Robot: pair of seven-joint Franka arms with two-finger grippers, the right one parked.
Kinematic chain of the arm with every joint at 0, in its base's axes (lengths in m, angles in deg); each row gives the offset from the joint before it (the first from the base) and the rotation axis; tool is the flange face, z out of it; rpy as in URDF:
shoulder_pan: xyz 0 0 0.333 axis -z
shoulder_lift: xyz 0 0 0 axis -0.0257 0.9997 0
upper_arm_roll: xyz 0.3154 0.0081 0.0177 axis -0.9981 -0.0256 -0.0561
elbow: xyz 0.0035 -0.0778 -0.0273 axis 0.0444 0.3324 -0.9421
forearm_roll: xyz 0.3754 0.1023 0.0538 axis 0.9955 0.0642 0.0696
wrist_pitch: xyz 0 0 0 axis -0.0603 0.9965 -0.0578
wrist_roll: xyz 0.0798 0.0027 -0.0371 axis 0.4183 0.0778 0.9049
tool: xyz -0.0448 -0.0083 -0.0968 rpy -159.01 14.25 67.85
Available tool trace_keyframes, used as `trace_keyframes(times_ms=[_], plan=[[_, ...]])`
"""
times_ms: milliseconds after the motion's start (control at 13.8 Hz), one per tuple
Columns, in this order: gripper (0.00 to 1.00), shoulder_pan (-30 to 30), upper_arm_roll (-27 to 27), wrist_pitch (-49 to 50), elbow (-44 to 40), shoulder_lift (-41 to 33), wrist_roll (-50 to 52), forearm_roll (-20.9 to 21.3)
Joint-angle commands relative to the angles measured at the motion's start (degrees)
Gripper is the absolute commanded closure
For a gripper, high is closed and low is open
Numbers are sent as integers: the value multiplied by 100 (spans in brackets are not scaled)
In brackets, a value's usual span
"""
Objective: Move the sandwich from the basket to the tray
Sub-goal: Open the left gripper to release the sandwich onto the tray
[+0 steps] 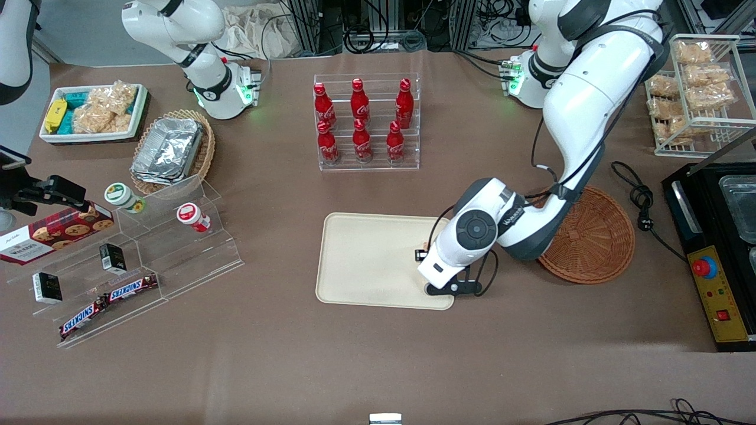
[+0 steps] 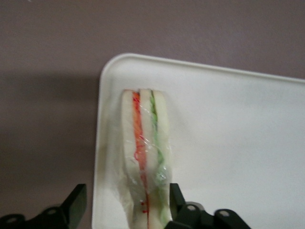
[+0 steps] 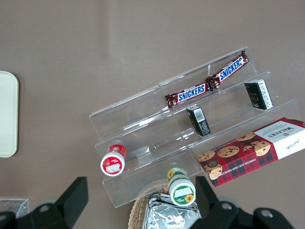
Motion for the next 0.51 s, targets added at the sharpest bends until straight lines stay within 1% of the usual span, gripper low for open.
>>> trace_keyframes(times_ms=[0, 73, 145, 218, 436], plan=[[0, -305, 14, 770, 62, -631, -87, 10], [0, -498, 67, 1017, 140, -877, -113, -7], [0, -743, 232, 1150, 315, -1227, -175, -33], [0, -1068, 399, 1238, 560, -1613, -227, -208], [0, -2367, 953, 1362, 1430, -2818, -885, -1007]])
